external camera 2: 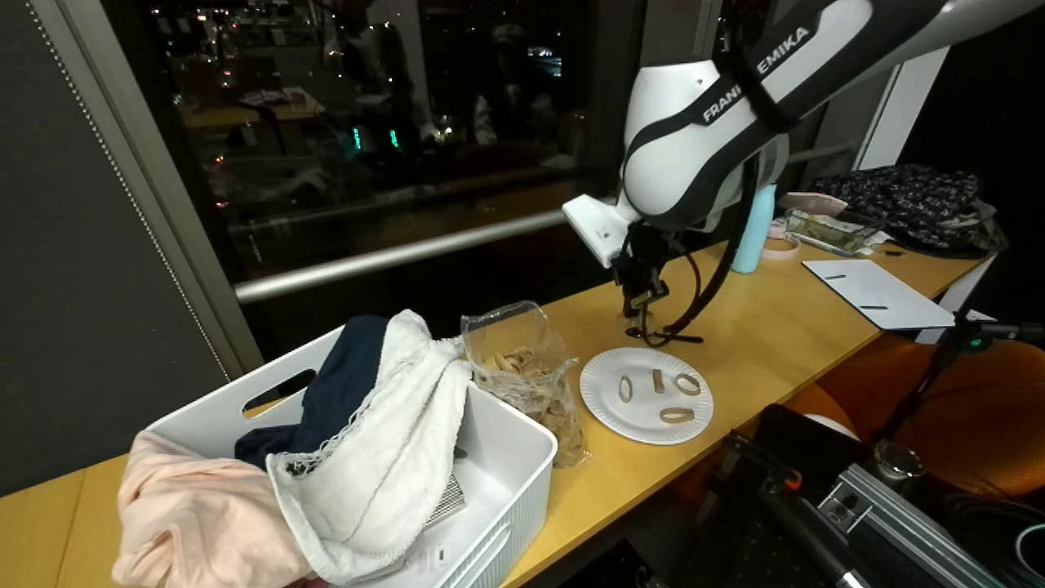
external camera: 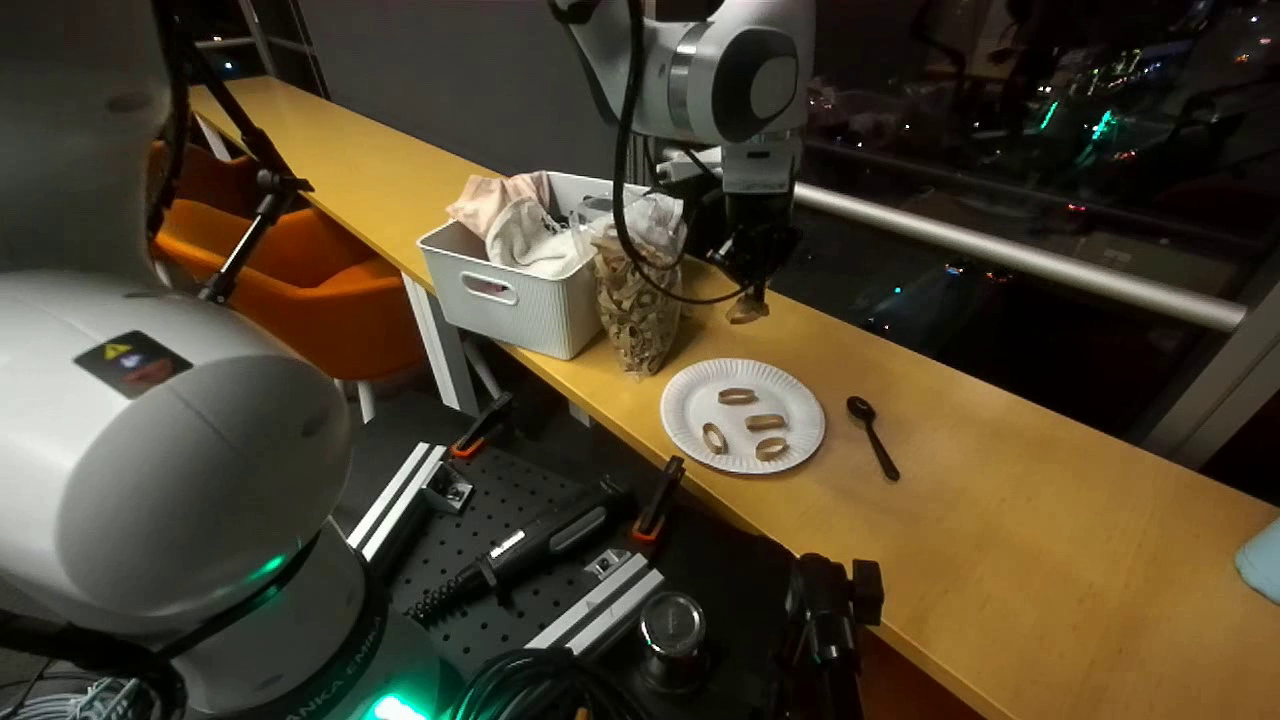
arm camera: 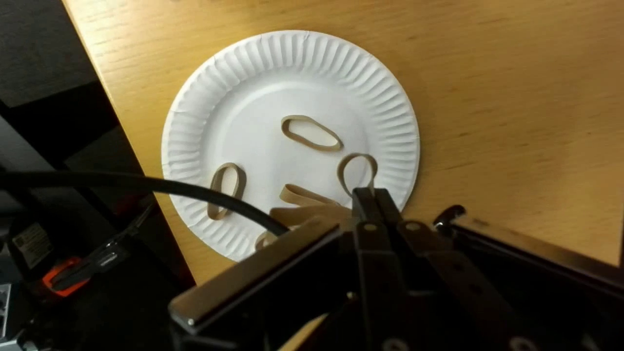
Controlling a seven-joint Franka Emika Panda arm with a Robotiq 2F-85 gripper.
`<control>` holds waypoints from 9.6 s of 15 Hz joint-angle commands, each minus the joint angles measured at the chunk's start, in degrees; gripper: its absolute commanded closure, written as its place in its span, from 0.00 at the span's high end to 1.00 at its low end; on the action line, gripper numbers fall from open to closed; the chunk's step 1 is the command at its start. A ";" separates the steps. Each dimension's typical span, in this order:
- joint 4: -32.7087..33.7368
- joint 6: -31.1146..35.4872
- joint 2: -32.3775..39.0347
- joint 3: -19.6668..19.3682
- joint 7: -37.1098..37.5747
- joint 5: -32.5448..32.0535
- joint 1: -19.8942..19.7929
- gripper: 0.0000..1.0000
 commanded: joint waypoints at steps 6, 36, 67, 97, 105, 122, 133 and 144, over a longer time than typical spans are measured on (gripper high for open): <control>-4.49 1.31 -17.30 8.37 -0.01 -10.92 -1.00 0.01; -3.79 12.63 -8.49 19.06 -15.43 -11.48 4.21 0.38; -1.17 -5.03 7.96 8.61 -34.24 14.29 -11.12 1.00; -1.21 -1.98 15.44 5.07 -16.46 12.64 -7.54 1.00; -1.48 0.80 15.49 4.07 -11.67 11.88 -5.42 0.72; -1.73 0.85 15.06 4.01 -9.85 12.51 -5.98 0.00; 2.24 0.34 16.05 4.50 -8.76 12.25 -4.74 0.15; 0.07 5.28 14.97 -0.61 -3.50 7.20 -3.21 0.99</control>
